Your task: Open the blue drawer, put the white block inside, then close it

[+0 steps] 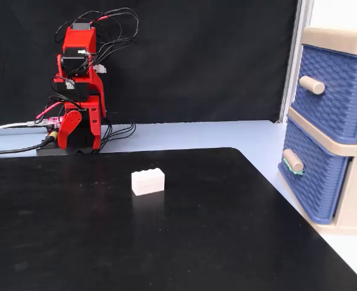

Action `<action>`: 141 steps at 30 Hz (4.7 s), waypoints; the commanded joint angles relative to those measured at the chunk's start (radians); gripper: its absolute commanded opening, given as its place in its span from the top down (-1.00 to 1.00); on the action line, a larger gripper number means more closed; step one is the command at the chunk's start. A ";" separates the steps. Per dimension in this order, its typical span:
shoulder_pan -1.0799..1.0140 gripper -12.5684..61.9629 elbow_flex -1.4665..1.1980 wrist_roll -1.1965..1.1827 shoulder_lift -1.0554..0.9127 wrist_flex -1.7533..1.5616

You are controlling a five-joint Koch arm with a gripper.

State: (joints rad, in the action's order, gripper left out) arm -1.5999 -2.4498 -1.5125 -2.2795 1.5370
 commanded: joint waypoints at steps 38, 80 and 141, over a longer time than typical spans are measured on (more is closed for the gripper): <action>0.904 -0.24 0.270 -1.312 0.282 -1.571; 1.026 0.38 1.019 -1.483 1.503 -2.453; 0.505 -0.24 1.121 -1.494 0.804 -0.014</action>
State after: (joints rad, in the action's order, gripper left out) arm -1.0815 -1.3744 -2.9959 -1.4880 1.5125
